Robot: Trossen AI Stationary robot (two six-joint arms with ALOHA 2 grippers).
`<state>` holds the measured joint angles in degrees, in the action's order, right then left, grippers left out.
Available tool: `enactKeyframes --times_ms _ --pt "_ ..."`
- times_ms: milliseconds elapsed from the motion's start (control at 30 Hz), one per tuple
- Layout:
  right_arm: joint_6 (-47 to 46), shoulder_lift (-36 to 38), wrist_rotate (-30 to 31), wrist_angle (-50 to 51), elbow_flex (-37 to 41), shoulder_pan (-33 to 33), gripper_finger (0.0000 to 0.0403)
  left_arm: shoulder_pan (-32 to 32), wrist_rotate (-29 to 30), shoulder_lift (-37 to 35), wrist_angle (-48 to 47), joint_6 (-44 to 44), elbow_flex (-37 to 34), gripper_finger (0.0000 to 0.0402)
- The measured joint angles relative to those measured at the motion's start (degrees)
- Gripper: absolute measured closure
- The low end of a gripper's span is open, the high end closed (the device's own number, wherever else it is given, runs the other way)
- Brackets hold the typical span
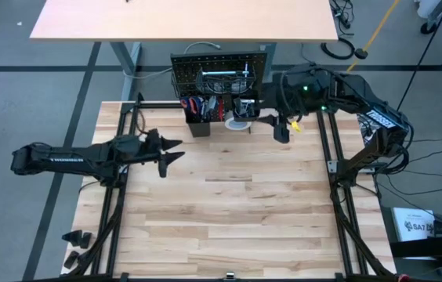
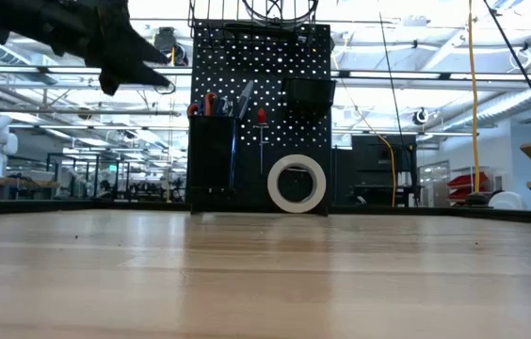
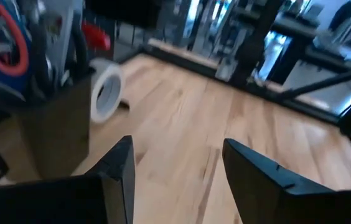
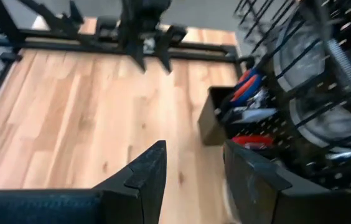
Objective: Hang tools onto peg board
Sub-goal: Return to Home Position
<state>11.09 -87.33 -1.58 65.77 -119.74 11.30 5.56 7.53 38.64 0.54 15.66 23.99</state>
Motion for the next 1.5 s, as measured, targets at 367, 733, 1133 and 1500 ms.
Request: enactKeyframes --times_ms 367,733,1133,1500 --pt "-5.0 2.3 0.0 3.5 4.4 -6.0 0.0252 0.0 -3.5 -10.3 0.0 -4.2 0.0 0.0223" --pt "-10.2 25.5 0.4 -31.1 45.1 -8.1 0.0252 0.0 -3.6 -21.6 -8.0 -8.7 0.0 0.0224" --pt "-16.8 38.9 0.0 -73.1 86.6 -8.1 0.0252 0.0 -1.9 -29.1 -14.5 -9.2 -5.3 0.0224" --pt "-18.7 54.0 4.7 -79.9 100.8 -8.0 0.0252 0.0 -1.0 -37.2 -13.9 -12.3 -9.9 0.0224"
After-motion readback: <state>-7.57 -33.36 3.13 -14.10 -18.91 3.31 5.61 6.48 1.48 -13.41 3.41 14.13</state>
